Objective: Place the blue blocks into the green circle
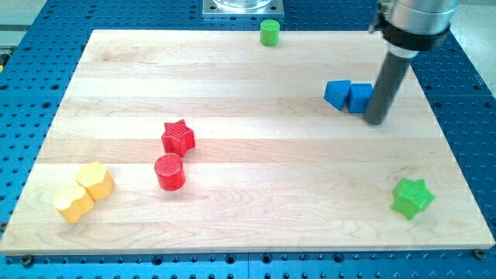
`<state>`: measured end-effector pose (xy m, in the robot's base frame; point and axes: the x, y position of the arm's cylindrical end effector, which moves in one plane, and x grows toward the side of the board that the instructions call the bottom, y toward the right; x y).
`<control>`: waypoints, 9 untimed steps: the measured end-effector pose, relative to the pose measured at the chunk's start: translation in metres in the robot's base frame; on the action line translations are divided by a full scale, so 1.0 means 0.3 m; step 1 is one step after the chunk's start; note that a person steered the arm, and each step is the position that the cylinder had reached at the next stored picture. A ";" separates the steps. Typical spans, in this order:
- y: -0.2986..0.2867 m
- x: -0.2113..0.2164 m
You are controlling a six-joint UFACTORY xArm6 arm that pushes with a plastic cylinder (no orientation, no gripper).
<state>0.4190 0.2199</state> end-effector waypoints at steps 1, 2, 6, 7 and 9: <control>-0.021 -0.081; -0.051 -0.106; -0.456 -0.273; -0.527 -0.141; -0.455 -0.399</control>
<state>0.2992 0.0834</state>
